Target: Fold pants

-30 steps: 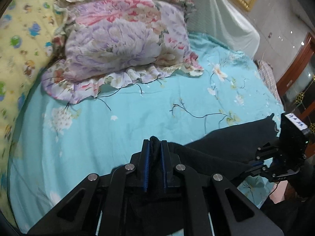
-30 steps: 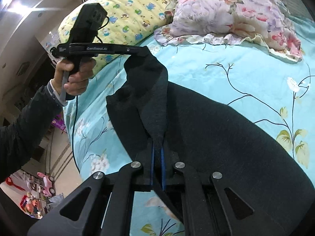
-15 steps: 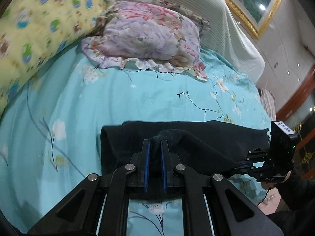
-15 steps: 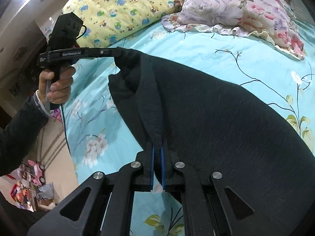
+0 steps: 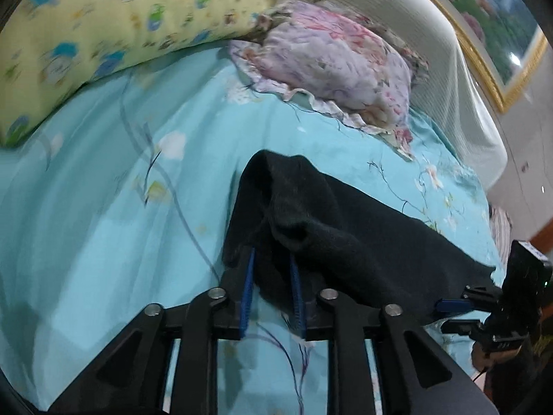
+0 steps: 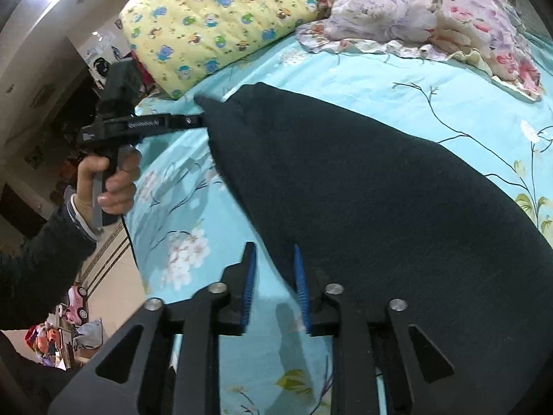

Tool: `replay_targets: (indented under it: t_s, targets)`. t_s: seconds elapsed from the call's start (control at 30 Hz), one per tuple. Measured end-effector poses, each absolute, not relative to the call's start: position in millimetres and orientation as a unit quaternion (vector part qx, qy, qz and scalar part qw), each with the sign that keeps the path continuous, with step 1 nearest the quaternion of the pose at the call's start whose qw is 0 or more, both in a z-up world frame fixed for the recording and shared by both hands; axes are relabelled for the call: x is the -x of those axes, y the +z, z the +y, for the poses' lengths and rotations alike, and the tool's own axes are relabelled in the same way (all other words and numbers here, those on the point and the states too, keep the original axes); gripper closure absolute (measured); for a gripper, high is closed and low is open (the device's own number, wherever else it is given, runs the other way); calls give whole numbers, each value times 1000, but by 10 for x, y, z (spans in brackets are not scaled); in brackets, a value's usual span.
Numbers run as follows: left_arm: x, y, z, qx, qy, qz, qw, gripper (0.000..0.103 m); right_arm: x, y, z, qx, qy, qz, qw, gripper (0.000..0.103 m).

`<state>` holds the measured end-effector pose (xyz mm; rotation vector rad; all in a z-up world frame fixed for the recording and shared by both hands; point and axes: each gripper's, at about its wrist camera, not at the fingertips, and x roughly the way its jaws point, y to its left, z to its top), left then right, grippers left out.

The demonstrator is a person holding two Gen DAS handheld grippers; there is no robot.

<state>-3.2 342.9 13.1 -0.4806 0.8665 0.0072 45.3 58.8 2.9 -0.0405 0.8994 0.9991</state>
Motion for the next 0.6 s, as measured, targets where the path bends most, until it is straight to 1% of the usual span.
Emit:
replay_targets:
  t_s: [0.03, 0.1, 0.2, 0.27, 0.37, 0.6]
  targets:
    - [97, 141, 3417, 238, 6, 410, 880, 70, -438, 43, 599, 19, 464, 414, 783, 67]
    - [204, 173, 3350, 244, 18, 403, 882, 54, -425, 66, 612, 14, 468, 413, 782, 67]
    - [349, 236, 3280, 260, 23, 389, 883, 47, -426, 93, 621, 6, 471, 409, 782, 67]
    - [419, 264, 3259, 282, 21, 382, 880, 40, -439, 119, 619, 4, 471, 406, 783, 67]
    - [478, 302, 3178, 301, 18, 376, 876, 40, -459, 151, 577, -5, 470, 403, 785, 67]
    - [417, 305, 3011, 303, 17, 384, 872, 39, -534, 208, 483, -23, 465, 402, 789, 67]
